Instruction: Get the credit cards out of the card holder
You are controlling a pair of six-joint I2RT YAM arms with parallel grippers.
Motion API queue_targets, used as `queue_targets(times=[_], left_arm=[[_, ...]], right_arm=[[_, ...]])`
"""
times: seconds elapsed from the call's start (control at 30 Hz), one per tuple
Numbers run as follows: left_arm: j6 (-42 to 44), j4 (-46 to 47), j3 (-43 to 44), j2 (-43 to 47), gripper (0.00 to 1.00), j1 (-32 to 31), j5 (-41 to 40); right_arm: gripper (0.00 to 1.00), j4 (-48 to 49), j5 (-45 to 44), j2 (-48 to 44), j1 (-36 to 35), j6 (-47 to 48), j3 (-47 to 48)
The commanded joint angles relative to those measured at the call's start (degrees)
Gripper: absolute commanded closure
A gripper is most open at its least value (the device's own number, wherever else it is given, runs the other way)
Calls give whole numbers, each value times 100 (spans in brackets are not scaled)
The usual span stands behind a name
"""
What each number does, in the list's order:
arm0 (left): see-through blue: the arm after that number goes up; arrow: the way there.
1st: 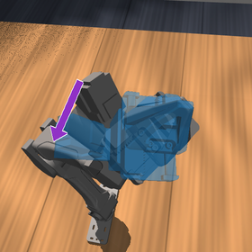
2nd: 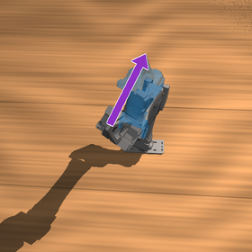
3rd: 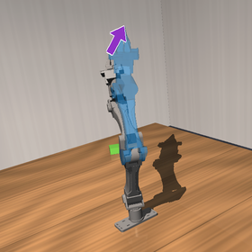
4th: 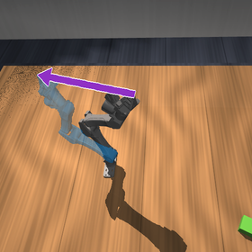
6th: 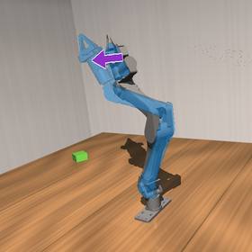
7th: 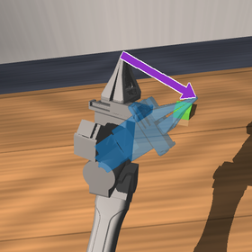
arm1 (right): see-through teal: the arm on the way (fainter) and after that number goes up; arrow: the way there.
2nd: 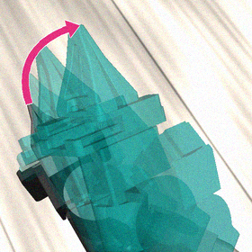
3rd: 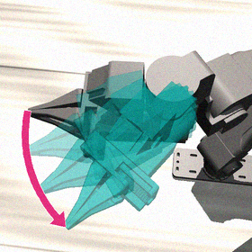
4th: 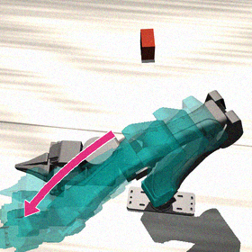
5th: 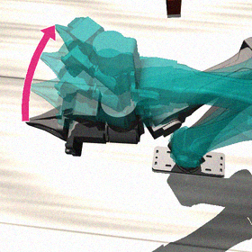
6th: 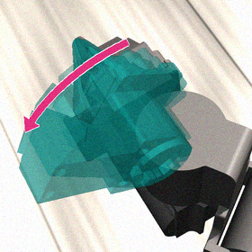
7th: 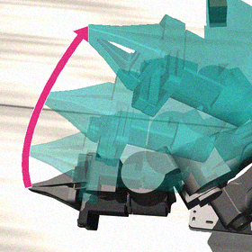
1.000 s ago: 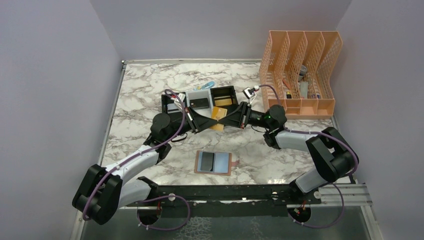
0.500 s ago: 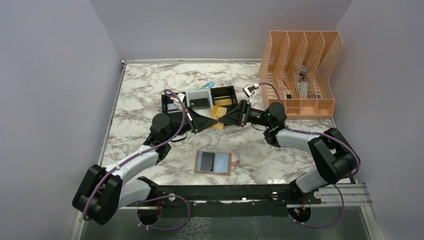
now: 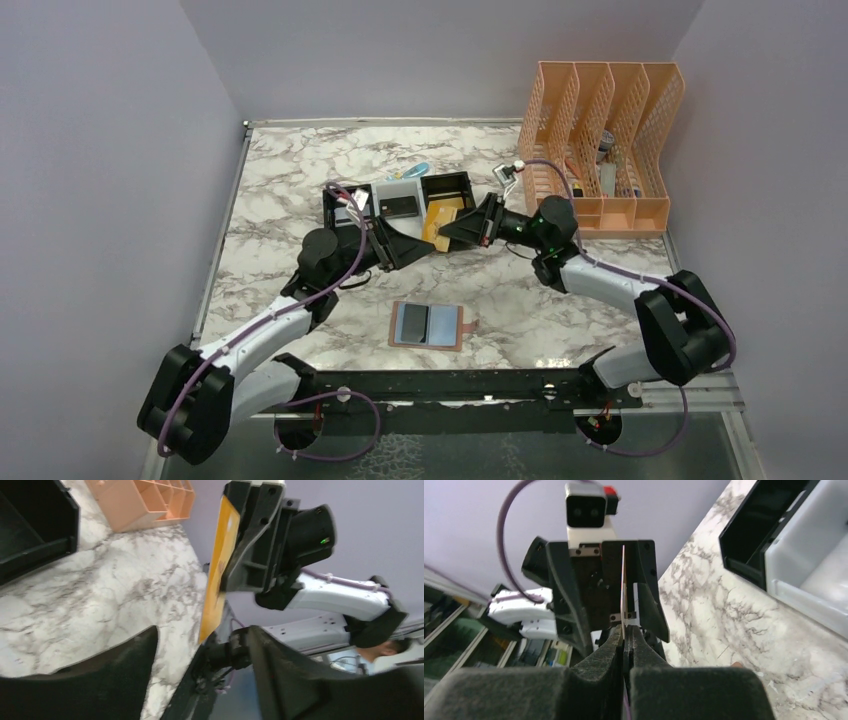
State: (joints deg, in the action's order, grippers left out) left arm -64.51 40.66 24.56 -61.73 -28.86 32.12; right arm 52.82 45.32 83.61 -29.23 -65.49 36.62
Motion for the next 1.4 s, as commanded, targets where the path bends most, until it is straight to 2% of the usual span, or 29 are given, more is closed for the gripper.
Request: queue_targets(times=[0.0,0.03,0.07,0.23,0.33,0.43,0.57,0.67,0.9,1.13,1.27,1.37], left_arm=[[833,-1457,186,669,13,21,-571],[1073,-1979,283,818,4,21,-792],[1316,-2542,434,956,1,21,-1058],[2605,-5057,1331,1344,1,21,-2566],[3172,-5985,1789,1504,1,21,-3509],[3743,-6514,2018,1666,1,21,-4184],[4263,-6832,2073,1836,1,21,-4849],[4363,-6969,2043,1819,1,21,-5037],[4460,-6933,1592,1974,1,20,-5287],[4526,-6843,1597,1926,1,30,-5708],[4570,-6876,1609,1836,1,30,-5598],[4600,-6901,1629,1780,1,29,-5571]], right_arm=[[99,-1849,-905,-549,86,1249,383],[99,-2280,-1115,-627,85,1513,487],[99,-2768,-1314,-690,85,1748,581],[99,-4041,-2336,-789,85,2746,989],[99,-4660,-2881,-618,85,3309,1327],[99,-5037,-3161,-348,80,3956,1727],[99,-4985,-3672,-123,23,4661,1918],[99,-4831,-4088,110,-73,5392,2001],[99,-5733,-4635,1251,-260,7005,3059],[99,-5027,-4949,1744,-490,8559,3032],[99,-5099,-4780,2122,-493,9180,3286],[99,-4940,-5089,2453,-494,9553,3421]])
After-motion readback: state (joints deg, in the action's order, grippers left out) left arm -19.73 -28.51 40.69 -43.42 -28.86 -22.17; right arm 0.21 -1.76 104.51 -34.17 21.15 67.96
